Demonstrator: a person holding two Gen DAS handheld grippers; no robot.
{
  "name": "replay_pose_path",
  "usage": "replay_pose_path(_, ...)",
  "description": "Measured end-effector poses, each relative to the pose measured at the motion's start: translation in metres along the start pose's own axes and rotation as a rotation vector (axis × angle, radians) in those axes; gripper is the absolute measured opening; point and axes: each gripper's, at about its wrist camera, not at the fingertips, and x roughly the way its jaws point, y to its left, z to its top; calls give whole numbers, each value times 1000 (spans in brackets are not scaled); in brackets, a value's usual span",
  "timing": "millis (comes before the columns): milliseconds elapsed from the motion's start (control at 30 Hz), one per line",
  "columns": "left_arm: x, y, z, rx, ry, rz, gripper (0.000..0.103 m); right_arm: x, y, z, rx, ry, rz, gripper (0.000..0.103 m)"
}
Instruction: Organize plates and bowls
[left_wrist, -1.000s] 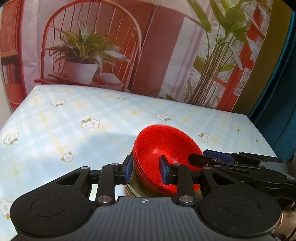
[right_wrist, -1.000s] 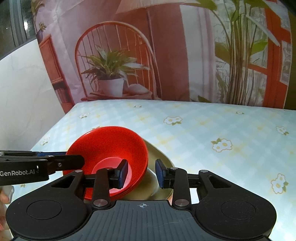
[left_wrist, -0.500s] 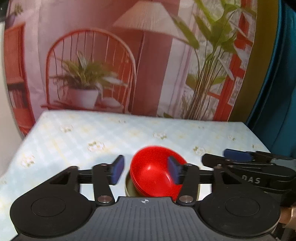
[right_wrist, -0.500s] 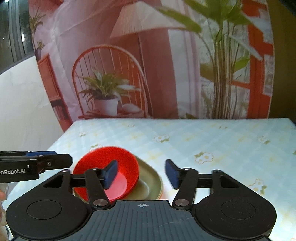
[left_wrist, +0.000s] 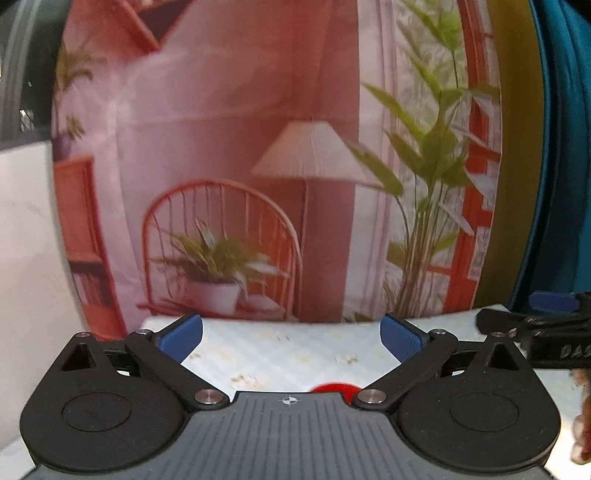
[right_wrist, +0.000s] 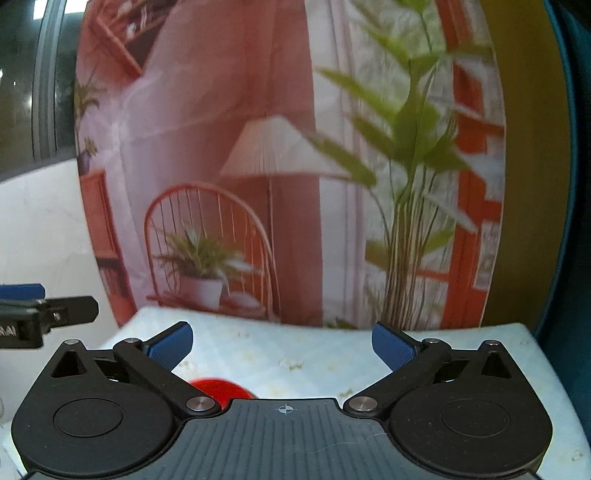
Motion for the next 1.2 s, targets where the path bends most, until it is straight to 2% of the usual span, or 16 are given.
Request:
replay_pose_path(200,-40,-5,18,17,-56,41,103,-41,5,26,-5,-42,3,103)
replay_pose_path(467,-74,3,33,-56,-89,28,103,-80,13,47,-32,-38,-49,103)
replay_pose_path(800,-86,-9,36,-11,-92,87,103,-101,9,50,-43,-66,-68,103)
replay_pose_path(1200,-88,-5,35,-12,-96,87,103,-105,9,49,-43,-73,-66,103)
